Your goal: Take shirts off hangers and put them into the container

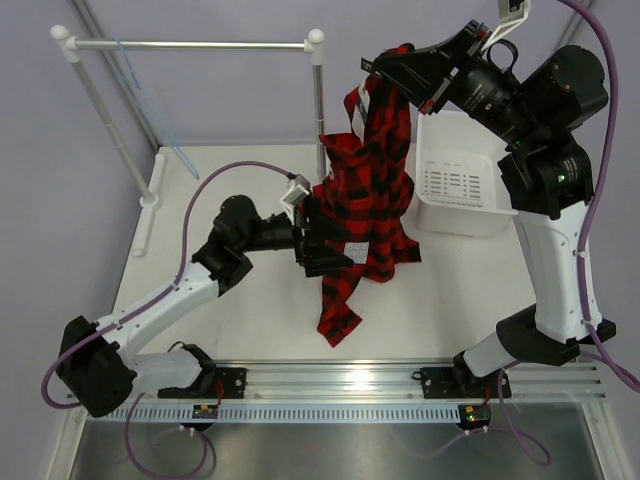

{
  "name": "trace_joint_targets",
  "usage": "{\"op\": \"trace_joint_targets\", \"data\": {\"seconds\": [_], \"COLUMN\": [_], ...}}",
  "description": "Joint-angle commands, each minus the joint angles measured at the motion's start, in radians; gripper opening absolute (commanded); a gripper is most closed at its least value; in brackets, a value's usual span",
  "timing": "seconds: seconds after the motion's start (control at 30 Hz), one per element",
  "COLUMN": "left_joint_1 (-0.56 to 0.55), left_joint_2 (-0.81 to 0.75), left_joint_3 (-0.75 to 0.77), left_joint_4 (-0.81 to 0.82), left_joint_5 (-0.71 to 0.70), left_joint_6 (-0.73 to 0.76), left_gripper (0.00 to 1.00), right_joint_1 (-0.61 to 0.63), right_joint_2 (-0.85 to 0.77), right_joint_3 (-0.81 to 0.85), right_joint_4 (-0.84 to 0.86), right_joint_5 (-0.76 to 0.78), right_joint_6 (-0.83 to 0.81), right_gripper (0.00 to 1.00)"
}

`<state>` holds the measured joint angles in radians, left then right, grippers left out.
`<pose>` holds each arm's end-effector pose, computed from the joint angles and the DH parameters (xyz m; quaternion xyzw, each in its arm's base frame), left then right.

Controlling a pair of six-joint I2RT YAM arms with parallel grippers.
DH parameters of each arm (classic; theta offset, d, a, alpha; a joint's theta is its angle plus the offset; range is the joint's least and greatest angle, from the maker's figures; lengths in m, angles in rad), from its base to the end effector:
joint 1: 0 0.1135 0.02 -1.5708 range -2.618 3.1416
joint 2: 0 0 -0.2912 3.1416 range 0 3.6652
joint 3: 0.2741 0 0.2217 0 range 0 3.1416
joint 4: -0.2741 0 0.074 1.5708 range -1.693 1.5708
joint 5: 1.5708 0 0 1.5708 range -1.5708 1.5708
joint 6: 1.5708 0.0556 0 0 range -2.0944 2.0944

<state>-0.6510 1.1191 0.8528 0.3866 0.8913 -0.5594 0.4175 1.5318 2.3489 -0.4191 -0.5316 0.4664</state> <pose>0.1510 -0.1694 0.3903 0.3496 0.5831 -0.6193 0.3926 0.1927 0.1163 0.6484 -0.2057 0.5391 0.4751 0.6643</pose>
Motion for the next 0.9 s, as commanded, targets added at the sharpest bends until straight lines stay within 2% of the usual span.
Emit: {"op": "trace_joint_targets", "data": {"seconds": [0.0, 0.07, 0.13, 0.17, 0.23, 0.27, 0.33, 0.37, 0.47, 0.67, 0.87], "left_joint_1": [-0.071, -0.108, -0.121, -0.137, -0.160, -0.201, -0.255, -0.315, -0.387, -0.423, -0.453], "left_joint_2": [0.093, 0.117, 0.079, 0.050, -0.042, -0.076, -0.183, -0.218, -0.300, -0.222, -0.113], "left_joint_3": [0.110, 0.155, 0.128, 0.108, 0.078, 0.051, 0.016, -0.035, -0.093, -0.100, -0.040], "left_joint_4": [-0.021, -0.069, -0.087, -0.107, -0.152, -0.191, -0.210, -0.190, -0.152, -0.126, -0.095], "left_joint_5": [-0.164, -0.278, -0.394, -0.534, -0.656, -0.825, -0.970, -1.112, -1.277, -1.313, -1.257], "left_joint_6": [0.177, 0.255, 0.285, 0.311, 0.346, 0.381, 0.426, 0.459, 0.510, 0.610, 0.656], "left_gripper": [0.99, 0.99, 0.99, 0.99, 0.99, 0.99, 0.99, 0.99, 0.99, 0.99, 0.99], "right_joint_1": [0.036, 0.055, 0.060, 0.060, 0.060, 0.060, 0.060, 0.060, 0.060, 0.063, 0.069], "right_joint_2": [-0.016, -0.018, -0.006, 0.019, 0.043, 0.045, 0.030, 0.007, -0.012, -0.009, -0.013], "right_joint_3": [0.052, 0.064, 0.133, 0.169, 0.266, 0.271, 0.222, 0.196, 0.116, 0.104, 0.124], "right_joint_4": [0.026, 0.014, -0.010, -0.061, -0.107, -0.119, -0.109, -0.086, -0.044, -0.040, -0.041], "right_joint_5": [0.030, 0.047, 0.038, 0.035, 0.033, 0.033, 0.045, 0.045, 0.030, 0.010, -0.008], "right_joint_6": [0.051, 0.037, 0.026, 0.020, -0.001, -0.008, -0.021, -0.023, -0.002, 0.054, 0.083], "right_gripper": [0.00, 0.00, 0.00, 0.00, 0.00, 0.00, 0.00, 0.00, 0.00, 0.00, 0.00]}}
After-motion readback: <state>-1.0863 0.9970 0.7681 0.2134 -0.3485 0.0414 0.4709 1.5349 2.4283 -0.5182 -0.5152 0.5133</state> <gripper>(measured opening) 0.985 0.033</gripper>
